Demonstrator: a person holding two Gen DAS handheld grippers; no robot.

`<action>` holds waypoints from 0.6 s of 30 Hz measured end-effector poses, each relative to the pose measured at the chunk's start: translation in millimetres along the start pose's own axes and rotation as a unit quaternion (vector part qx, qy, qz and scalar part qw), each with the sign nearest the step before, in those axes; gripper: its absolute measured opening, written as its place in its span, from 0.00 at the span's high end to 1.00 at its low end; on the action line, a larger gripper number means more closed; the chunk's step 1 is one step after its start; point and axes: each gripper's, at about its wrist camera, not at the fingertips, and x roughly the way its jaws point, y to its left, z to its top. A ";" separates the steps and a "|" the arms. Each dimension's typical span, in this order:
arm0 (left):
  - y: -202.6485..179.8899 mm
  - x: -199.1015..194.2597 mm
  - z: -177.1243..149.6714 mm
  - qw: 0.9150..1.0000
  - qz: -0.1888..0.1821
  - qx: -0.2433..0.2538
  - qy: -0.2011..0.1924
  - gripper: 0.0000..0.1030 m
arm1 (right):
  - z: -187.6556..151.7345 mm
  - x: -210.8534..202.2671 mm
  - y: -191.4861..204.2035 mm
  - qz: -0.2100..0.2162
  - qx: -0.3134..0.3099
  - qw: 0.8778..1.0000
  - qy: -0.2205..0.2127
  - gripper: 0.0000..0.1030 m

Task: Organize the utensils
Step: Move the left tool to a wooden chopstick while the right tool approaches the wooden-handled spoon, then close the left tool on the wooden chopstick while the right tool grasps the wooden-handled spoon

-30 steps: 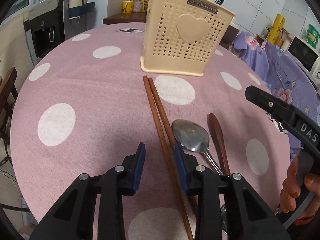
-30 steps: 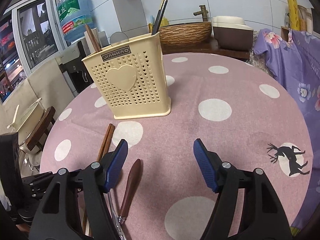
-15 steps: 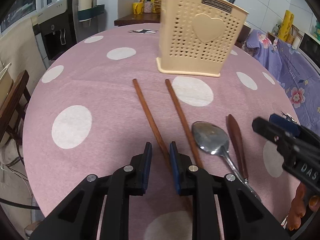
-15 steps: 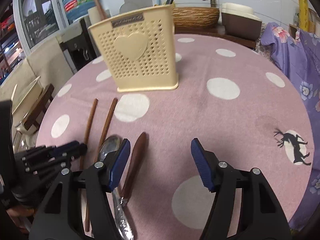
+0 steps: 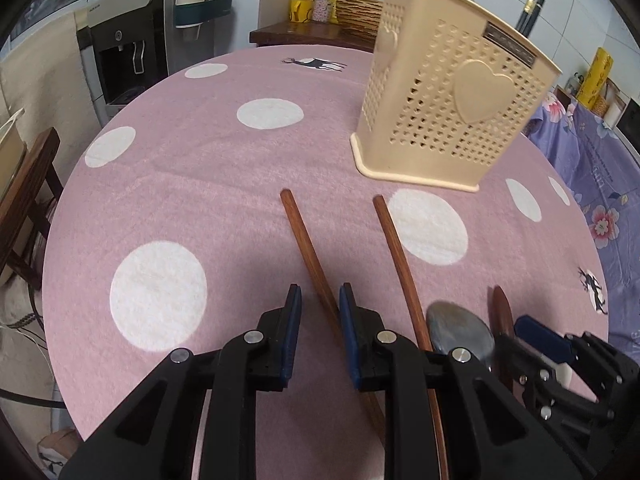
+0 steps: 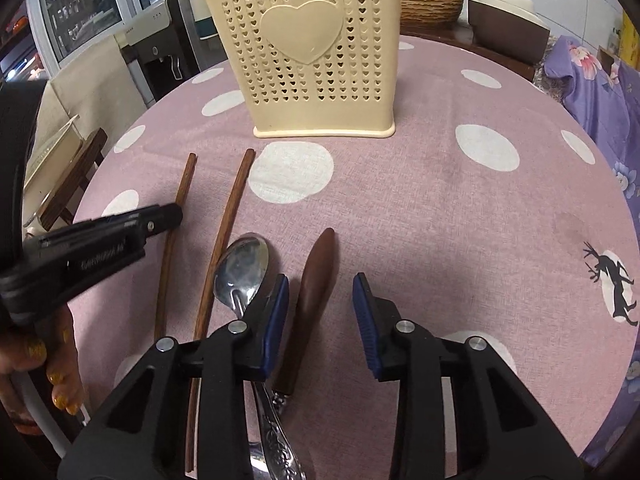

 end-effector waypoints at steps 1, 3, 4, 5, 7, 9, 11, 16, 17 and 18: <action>0.3 2.3 3.7 1.000 0.001 -0.001 0.001 0.80 | 1.4 1.4 1.4 -0.003 -0.002 1.000 0.000 0.72; -1.3 7.8 11.2 1.000 0.008 0.003 0.001 0.80 | 4.5 3.7 3.3 -0.007 -0.004 1.000 0.000 0.77; -2.6 10.4 14.6 1.000 0.012 0.005 0.001 0.80 | 6.1 4.9 4.0 -0.009 -0.006 1.000 0.000 0.80; -3.4 12.6 17.2 1.000 0.015 0.007 0.000 0.80 | 7.8 6.3 4.8 -0.009 -0.006 1.000 0.000 0.80; -5.6 17.3 23.7 1.000 0.020 0.010 0.000 0.81 | 11.7 9.0 4.6 -0.004 -0.004 1.000 0.001 0.81; -6.6 20.9 28.2 1.000 0.028 0.012 -0.002 0.87 | 14.5 10.5 3.8 0.001 -0.002 1.000 0.002 0.82; -6.6 23.0 31.5 1.000 0.030 0.009 -0.003 0.89 | 16.7 11.5 0.2 0.015 0.009 1.000 0.002 0.83; -3.2 21.6 33.0 1.000 0.015 -0.007 -0.006 0.92 | 21.2 -0.5 -10.3 0.038 0.025 0.999 -0.027 0.84; -3.3 18.5 32.9 1.000 0.016 -0.008 -0.013 0.92 | 22.9 -5.8 -12.1 0.040 0.026 0.998 -0.036 0.84; -4.3 15.0 32.8 1.000 0.016 -0.008 -0.020 0.92 | 24.5 -10.2 -13.9 0.042 0.026 0.998 -0.044 0.84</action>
